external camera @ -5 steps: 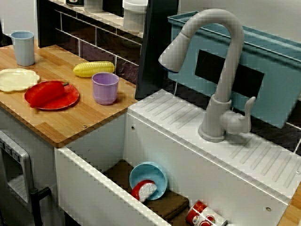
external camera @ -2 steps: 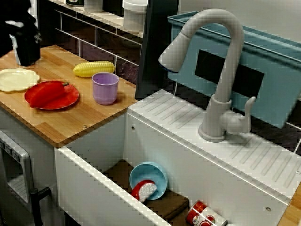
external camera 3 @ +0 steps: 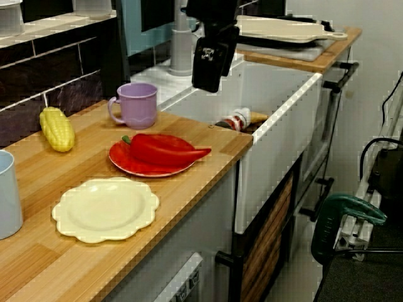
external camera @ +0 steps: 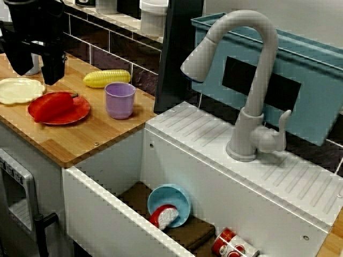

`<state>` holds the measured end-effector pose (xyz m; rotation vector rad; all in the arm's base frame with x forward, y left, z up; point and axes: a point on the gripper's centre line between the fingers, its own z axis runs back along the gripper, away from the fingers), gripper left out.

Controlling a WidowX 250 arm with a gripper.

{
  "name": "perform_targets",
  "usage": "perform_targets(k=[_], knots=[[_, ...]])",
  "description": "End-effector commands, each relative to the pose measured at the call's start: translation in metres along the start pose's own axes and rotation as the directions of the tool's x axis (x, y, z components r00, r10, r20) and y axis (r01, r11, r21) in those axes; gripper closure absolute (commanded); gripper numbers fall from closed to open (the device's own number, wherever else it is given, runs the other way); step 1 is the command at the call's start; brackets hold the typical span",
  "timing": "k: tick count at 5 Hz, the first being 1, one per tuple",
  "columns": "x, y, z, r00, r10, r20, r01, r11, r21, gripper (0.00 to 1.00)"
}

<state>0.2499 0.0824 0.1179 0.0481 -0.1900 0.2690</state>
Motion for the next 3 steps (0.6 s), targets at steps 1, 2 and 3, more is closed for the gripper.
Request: perform_targets(k=[1, 2, 3], knots=[[0.027, 0.016, -0.015, 0.998, 0.030, 0.055, -0.029, 1.000, -0.011, 0.00], [0.029, 0.017, -0.026, 0.997, 0.039, 0.060, -0.038, 0.999, -0.023, 0.00], [0.032, 0.018, -0.036, 0.997, 0.035, 0.064, -0.034, 0.999, -0.014, 0.00]])
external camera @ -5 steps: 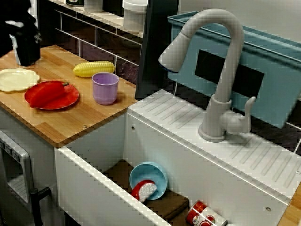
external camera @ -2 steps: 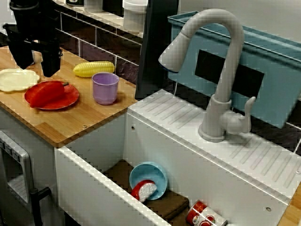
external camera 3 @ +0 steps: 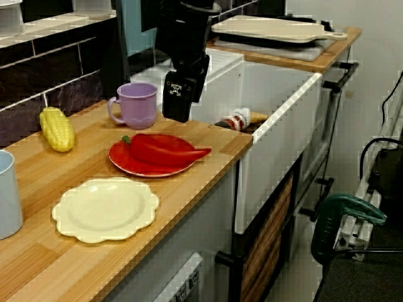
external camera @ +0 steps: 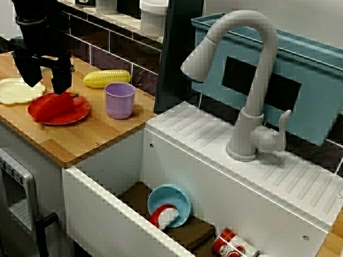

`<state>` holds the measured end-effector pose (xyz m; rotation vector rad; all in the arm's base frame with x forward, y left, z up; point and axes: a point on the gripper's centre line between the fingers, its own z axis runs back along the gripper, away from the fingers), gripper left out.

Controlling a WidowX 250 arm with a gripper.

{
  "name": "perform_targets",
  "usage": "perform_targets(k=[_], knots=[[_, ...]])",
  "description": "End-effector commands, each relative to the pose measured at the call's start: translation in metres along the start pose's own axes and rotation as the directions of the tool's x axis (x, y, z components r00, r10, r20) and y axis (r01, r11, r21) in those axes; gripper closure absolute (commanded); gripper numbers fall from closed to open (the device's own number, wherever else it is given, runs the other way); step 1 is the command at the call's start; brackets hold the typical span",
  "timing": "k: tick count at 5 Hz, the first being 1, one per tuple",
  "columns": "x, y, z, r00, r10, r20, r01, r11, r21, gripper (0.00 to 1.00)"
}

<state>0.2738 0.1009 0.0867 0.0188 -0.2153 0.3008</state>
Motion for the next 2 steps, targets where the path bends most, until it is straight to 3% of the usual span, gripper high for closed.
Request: perform_targets(k=[1, 2], knots=[[0.0148, 0.0062, -0.0068, 0.999, -0.013, 0.039, 0.012, 1.000, 0.024, 0.00], [0.0167, 0.0077, -0.0090, 0.999, -0.034, 0.042, 0.033, 0.999, 0.027, 0.00]])
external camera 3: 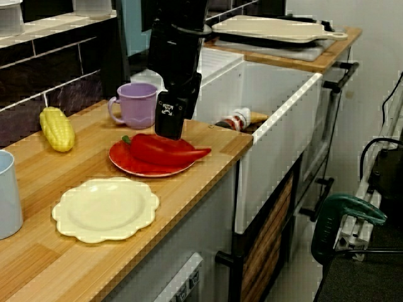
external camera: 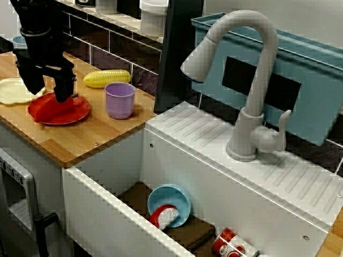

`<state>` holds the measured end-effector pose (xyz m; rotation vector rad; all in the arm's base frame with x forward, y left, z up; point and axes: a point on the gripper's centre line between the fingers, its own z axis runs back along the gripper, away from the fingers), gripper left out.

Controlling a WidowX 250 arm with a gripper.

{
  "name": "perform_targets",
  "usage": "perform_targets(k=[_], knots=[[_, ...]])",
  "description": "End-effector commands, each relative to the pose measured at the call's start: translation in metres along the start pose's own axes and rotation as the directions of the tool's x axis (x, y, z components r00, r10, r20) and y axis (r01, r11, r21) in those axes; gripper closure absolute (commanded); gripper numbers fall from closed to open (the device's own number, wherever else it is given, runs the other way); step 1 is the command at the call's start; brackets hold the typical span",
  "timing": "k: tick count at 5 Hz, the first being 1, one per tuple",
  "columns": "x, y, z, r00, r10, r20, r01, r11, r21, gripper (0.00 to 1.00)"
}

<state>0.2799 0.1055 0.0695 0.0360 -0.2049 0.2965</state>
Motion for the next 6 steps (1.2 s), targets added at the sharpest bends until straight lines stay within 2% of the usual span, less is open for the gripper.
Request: perform_targets(k=[1, 3, 6], knots=[[0.009, 0.012, 0.003, 0.999, -0.030, 0.044, 0.029, 0.999, 0.013, 0.00], [0.004, 0.015, -0.003, 0.997, -0.072, 0.031, 0.072, 0.997, 0.017, 0.00], [0.012, 0.014, -0.016, 1.000, 0.000, 0.027, -0.001, 1.000, 0.016, 0.00]])
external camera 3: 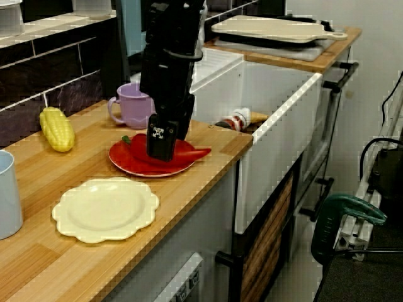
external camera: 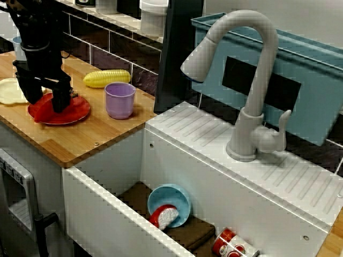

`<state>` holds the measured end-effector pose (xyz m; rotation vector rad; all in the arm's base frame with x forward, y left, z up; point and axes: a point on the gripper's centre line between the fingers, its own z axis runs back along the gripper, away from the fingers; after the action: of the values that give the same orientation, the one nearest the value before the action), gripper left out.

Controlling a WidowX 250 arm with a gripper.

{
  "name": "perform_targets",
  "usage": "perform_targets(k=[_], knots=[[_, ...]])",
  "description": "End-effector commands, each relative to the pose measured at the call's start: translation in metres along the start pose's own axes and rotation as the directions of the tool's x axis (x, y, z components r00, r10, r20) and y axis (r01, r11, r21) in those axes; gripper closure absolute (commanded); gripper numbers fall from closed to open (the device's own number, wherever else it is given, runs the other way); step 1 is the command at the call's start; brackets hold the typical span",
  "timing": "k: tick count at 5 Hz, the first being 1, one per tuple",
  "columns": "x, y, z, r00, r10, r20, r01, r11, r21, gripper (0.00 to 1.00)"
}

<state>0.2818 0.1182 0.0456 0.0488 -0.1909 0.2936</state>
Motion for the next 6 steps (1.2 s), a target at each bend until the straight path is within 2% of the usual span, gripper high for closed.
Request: perform_targets(k=[1, 2, 3, 5, 6], knots=[[0.008, 0.000, 0.004, 0.999, -0.005, 0.036, 0.004, 1.000, 0.010, 0.00], [0.011, -0.001, 0.001, 1.000, -0.023, 0.019, 0.023, 1.000, 0.012, 0.30], [0.008, 0.001, 0.002, 0.999, -0.031, 0.010, 0.031, 0.999, 0.008, 1.00], [0.002, 0.004, 0.012, 0.999, -0.040, -0.001, 0.039, 0.999, -0.009, 1.00], [0.004, 0.006, 0.033, 1.000, -0.019, -0.006, 0.019, 1.000, -0.022, 1.00]])
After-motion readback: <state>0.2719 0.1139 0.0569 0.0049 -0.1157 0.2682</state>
